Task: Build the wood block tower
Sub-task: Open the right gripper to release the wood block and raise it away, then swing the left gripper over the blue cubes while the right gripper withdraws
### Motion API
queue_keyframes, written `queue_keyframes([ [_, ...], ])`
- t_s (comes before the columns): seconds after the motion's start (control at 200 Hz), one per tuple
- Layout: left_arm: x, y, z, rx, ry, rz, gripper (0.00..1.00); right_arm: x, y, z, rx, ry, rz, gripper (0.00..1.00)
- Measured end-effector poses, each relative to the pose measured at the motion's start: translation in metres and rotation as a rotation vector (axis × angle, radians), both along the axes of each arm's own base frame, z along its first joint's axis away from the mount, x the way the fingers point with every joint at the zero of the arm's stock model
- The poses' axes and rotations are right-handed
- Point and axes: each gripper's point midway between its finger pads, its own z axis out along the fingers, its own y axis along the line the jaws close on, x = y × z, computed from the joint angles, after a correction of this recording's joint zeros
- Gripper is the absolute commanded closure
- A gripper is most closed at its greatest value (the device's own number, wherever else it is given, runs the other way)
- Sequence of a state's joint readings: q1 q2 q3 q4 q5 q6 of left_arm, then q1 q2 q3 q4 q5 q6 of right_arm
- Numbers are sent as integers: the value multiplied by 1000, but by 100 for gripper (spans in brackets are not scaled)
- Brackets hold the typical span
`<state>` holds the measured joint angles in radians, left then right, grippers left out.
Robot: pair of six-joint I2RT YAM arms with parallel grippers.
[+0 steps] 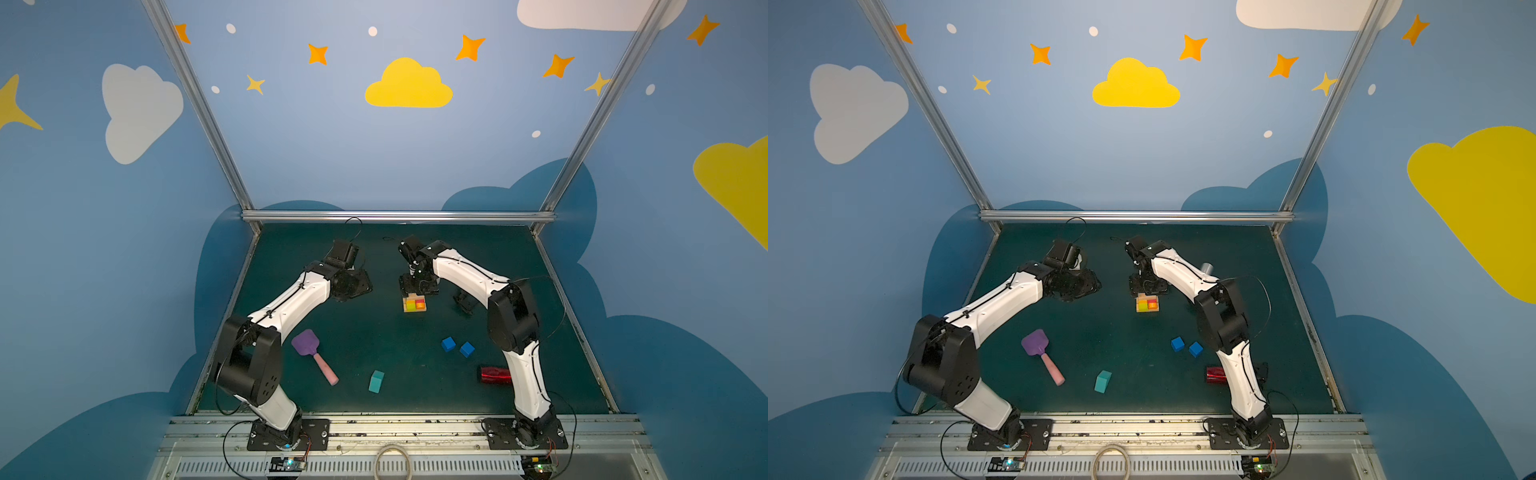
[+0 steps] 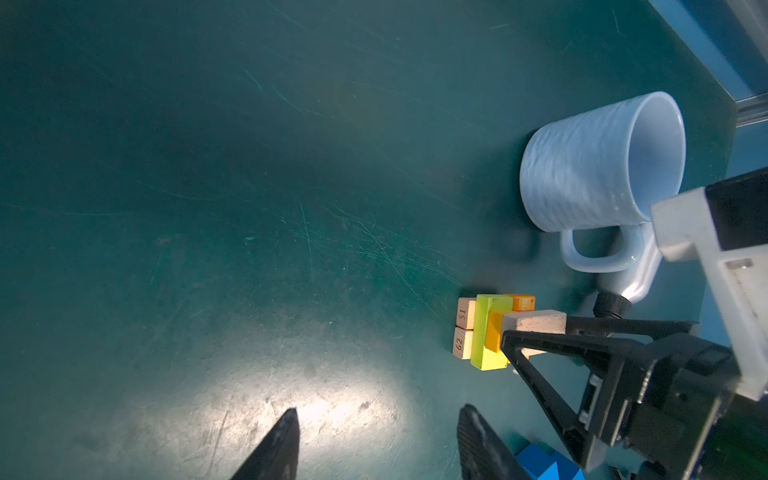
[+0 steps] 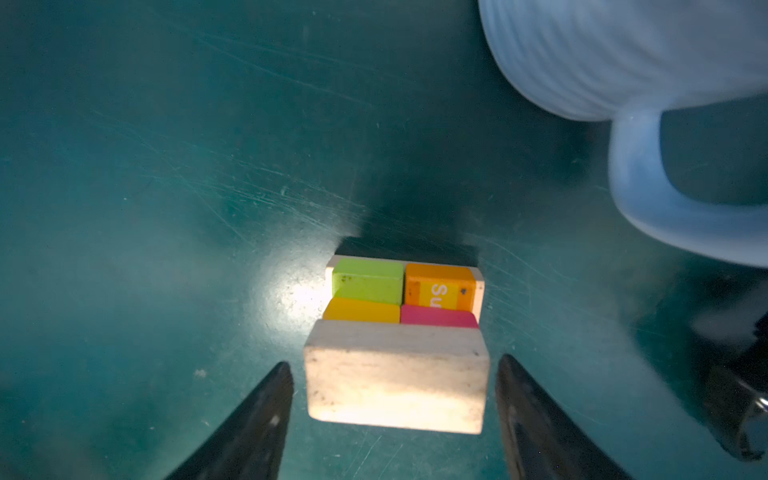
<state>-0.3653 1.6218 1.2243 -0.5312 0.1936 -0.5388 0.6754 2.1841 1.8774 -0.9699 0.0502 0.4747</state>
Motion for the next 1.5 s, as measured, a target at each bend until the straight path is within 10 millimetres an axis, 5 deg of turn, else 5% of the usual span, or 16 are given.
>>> queue_keyframes([
  [0.456, 0, 0, 0, 0, 0, 1, 39, -1, -1, 7, 6, -5, -8, 16],
  [0.811, -1, 0, 14, -19, -28, 1, 39, -23, -25, 82, 93, -138, -57, 15],
  [1.001, -5, -6, 28, -36, -49, -20, 39, -41, -50, 98, 115, -196, -108, 15],
  [1.497, -25, -92, 72, -1, -125, -244, 37, -82, -132, 136, 199, -381, -271, 15],
])
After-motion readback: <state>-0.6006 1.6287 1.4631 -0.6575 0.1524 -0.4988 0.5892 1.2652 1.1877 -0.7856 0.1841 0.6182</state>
